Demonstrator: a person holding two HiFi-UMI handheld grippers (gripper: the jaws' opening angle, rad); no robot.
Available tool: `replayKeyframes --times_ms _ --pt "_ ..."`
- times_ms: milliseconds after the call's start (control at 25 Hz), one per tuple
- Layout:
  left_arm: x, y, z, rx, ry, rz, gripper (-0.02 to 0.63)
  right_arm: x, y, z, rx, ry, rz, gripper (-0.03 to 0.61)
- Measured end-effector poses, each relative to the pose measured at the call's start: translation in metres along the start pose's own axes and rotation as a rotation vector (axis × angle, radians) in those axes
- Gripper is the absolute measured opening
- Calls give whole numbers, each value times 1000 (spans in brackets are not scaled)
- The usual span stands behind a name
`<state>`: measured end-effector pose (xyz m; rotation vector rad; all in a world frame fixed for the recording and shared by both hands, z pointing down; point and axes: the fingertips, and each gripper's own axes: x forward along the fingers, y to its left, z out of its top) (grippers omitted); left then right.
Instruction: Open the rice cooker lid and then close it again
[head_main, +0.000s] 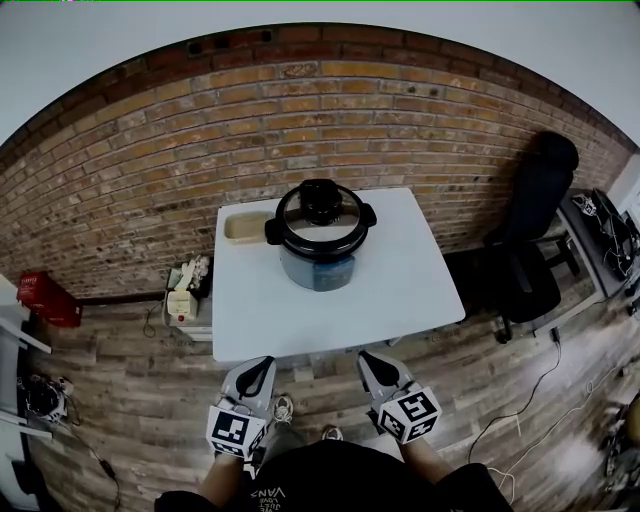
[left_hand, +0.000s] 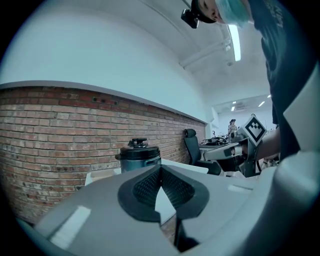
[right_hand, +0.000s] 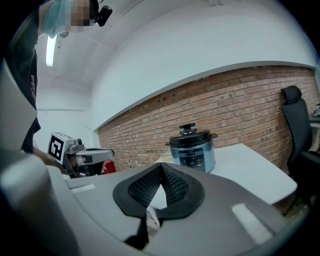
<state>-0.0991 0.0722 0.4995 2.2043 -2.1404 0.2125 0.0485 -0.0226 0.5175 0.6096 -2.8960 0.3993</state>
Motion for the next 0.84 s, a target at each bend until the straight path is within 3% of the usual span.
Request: replayKeyframes --times_ms 840 --pt "-3 -9 -2 -20 6 -23 2 -2 1 1 -14 3 -7 5"
